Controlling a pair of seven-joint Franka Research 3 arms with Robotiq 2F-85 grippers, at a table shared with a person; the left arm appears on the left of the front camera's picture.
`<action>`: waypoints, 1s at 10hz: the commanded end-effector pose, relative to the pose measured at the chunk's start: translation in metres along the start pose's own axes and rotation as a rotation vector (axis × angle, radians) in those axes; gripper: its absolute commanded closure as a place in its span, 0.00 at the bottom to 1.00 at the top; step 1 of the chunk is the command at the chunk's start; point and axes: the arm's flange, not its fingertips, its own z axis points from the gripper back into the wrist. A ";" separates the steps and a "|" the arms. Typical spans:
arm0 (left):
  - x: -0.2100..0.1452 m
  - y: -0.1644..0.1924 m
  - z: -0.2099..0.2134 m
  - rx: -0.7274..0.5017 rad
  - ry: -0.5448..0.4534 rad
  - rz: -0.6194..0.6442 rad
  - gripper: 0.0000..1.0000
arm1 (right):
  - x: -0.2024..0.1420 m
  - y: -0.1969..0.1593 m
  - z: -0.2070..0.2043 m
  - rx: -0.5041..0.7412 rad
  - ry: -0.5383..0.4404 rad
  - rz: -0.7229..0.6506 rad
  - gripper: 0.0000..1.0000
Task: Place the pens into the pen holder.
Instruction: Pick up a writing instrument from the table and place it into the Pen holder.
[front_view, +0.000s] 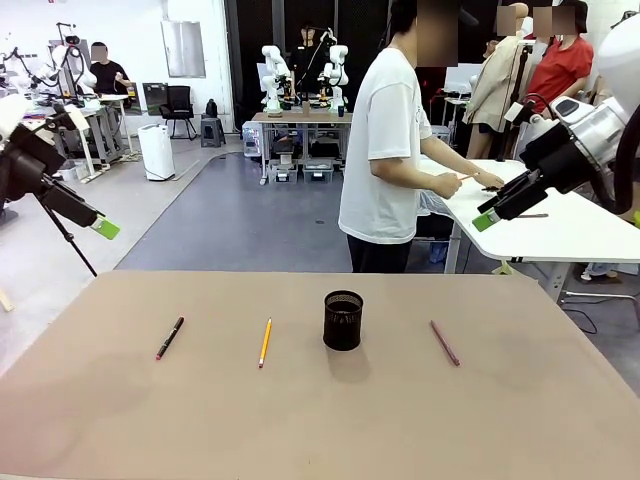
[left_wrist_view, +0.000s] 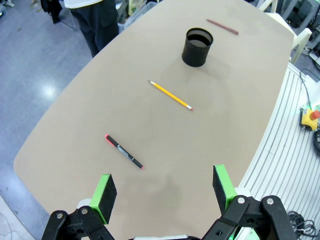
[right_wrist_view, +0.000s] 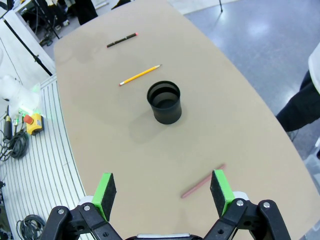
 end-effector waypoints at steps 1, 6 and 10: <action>0.001 0.000 0.001 -0.012 -0.014 0.001 0.00 | 0.000 0.000 0.001 0.005 -0.009 0.006 0.00; 0.001 0.000 0.001 -0.012 -0.014 0.001 0.00 | 0.000 0.000 0.001 0.005 -0.009 0.006 0.00; 0.001 0.000 0.001 -0.012 -0.014 0.001 0.00 | 0.000 0.000 0.001 0.005 -0.009 0.006 0.00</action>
